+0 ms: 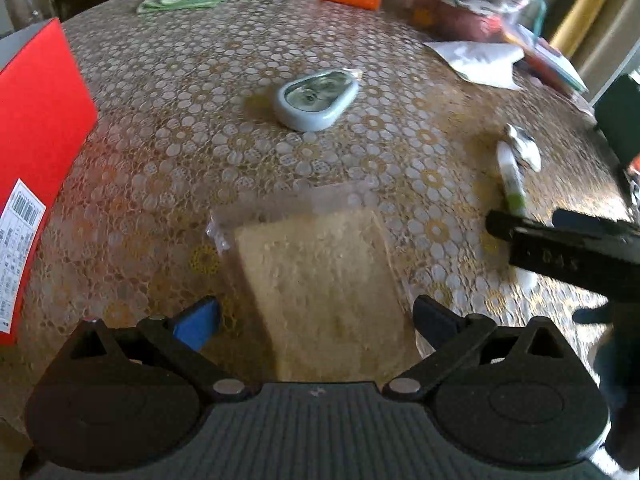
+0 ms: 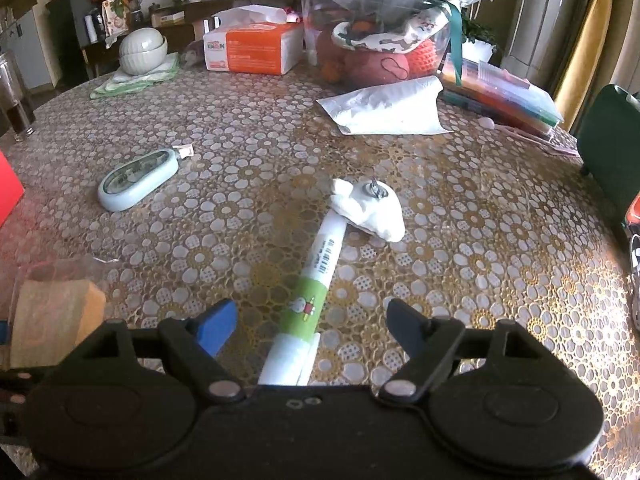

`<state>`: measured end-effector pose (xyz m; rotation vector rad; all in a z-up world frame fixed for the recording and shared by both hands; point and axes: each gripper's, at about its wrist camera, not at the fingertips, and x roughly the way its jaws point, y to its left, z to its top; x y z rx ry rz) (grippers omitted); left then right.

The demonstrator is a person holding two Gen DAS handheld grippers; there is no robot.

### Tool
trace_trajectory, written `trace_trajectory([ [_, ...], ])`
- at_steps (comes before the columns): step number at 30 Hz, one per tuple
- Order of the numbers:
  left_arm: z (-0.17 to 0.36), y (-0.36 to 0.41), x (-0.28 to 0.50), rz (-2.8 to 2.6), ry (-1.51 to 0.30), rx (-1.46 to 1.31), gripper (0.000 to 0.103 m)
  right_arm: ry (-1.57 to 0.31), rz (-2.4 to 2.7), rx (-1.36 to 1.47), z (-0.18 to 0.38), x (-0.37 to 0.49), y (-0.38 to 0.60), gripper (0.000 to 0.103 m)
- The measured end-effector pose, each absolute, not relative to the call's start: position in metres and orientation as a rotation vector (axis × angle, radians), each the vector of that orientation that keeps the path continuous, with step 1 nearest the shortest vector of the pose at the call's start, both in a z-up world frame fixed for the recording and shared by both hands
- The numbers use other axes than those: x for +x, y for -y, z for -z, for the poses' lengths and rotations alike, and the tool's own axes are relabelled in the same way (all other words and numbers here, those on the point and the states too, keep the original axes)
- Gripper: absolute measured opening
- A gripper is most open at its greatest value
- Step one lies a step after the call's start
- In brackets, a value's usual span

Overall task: Organize objects
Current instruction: 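Grasp the cracker bag with the left gripper while the right grasps the marker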

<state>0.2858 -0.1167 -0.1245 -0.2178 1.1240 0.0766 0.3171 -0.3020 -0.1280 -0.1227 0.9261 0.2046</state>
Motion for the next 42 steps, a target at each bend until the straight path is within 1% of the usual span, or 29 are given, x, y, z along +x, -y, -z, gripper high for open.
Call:
trace_trajectory([
  [5, 0.127, 0.126, 0.289, -0.103, -1.110, -0.171, 0.103, -0.935, -0.187, -0.115, 0.132, 0.319, 0.302, 0.081],
  [8, 0.128, 0.126, 0.287, -0.112, -1.098, -0.157, 0.103, -0.933, -0.189, -0.093, 0.133, 0.319, 0.303, 0.075],
  [9, 0.127, 0.126, 0.287, -0.113, -1.095, -0.153, 0.103, -0.930, -0.191, -0.088, 0.132, 0.318, 0.303, 0.072],
  [10, 0.127, 0.126, 0.287, -0.114, -1.091, -0.153, 0.103, -0.924, -0.186, -0.093, 0.132, 0.317, 0.302, 0.064],
  [11, 0.127, 0.125, 0.286, -0.113, -1.088, -0.153, 0.103, -0.919, -0.188, -0.091, 0.131, 0.317, 0.302, 0.061],
  [12, 0.127, 0.125, 0.286, -0.113, -1.083, -0.153, 0.102, -0.917, -0.186, -0.087, 0.131, 0.316, 0.303, 0.055],
  [13, 0.127, 0.124, 0.284, -0.113, -1.075, -0.152, 0.101, -0.916, -0.185, -0.080, 0.130, 0.316, 0.303, 0.049],
  [14, 0.127, 0.124, 0.284, -0.112, -1.067, -0.153, 0.096, -0.914, -0.182, -0.076, 0.129, 0.316, 0.304, 0.046],
  [15, 0.125, 0.123, 0.283, -0.108, -1.056, -0.156, 0.091, -0.912, -0.178, -0.072, 0.129, 0.315, 0.306, 0.037],
  [16, 0.124, 0.121, 0.282, -0.102, -1.051, -0.163, 0.089, -0.910, -0.175, -0.068, 0.128, 0.315, 0.307, 0.031],
  [17, 0.123, 0.119, 0.281, -0.097, -1.048, -0.174, 0.088, -0.911, -0.167, -0.066, 0.127, 0.315, 0.308, 0.021],
  [23, 0.122, 0.105, 0.274, -0.080, -1.028, -0.211, 0.082, -0.922, -0.179, -0.004, 0.123, 0.305, 0.315, 0.019],
  [24, 0.121, 0.103, 0.273, -0.074, -1.026, -0.213, 0.082, -0.923, -0.185, 0.010, 0.121, 0.301, 0.314, 0.017],
  [34, 0.115, 0.083, 0.253, -0.055, -1.027, -0.220, 0.081, -0.916, -0.251, 0.083, 0.100, 0.250, 0.295, 0.017],
  [42, 0.093, 0.066, 0.228, -0.011, -1.003, -0.210, 0.081, -0.892, -0.301, 0.126, 0.069, 0.208, 0.270, 0.017],
])
